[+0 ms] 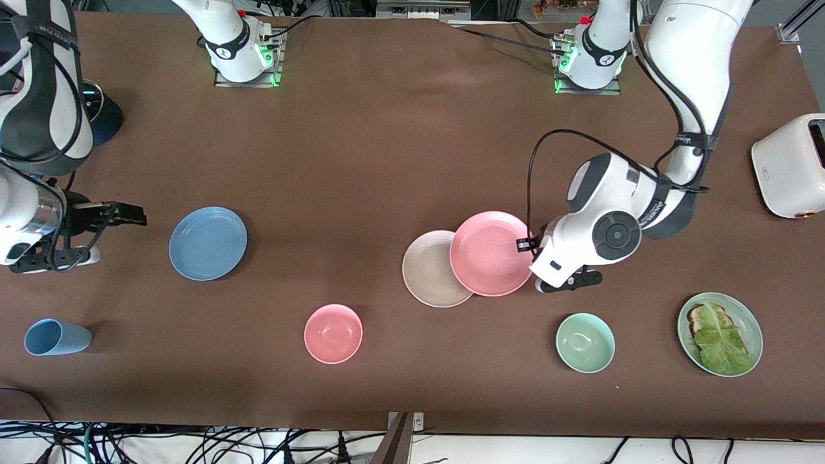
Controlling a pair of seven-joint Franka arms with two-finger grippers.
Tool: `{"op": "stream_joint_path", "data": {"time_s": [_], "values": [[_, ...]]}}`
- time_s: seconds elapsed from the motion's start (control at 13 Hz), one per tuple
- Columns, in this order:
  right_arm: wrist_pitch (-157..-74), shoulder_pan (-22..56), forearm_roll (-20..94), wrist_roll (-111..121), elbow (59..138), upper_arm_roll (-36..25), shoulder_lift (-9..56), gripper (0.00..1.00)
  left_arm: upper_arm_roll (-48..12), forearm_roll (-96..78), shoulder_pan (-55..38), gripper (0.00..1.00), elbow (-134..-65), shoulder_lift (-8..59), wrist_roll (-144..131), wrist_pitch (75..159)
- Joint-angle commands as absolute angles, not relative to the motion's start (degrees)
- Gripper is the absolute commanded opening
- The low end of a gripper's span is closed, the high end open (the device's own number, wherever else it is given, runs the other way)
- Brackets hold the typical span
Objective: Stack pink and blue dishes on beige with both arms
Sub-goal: 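Carry the pink plate onto the beige plate while the right gripper reaches the blue plate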
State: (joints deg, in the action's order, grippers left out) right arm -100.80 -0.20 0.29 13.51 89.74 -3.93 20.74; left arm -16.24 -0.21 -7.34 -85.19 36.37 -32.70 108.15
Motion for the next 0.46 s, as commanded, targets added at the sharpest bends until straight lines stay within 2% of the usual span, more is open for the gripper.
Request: {"op": "stream_joint_path", "data": {"time_s": [0.0, 0.23, 0.38], "values": [[-110.0, -0.7, -0.1, 12.8, 97.2, -3.4, 20.0, 0.96, -15.8, -1.1, -10.1, 0.00, -82.4, 39.2, -35.2, 111.2], [-123.2, -0.9, -0.1, 13.3, 106.9, -3.4, 20.2, 0.96, -15.8, -1.0, -12.5, 0.00, -82.4, 41.0, -37.3, 115.7], [-128.6, -1.9, -0.3, 13.6, 110.5, -3.4, 20.6, 0.96, -15.6, -0.6, -13.8, 0.00, -82.4, 41.9, -39.2, 117.2]]}}
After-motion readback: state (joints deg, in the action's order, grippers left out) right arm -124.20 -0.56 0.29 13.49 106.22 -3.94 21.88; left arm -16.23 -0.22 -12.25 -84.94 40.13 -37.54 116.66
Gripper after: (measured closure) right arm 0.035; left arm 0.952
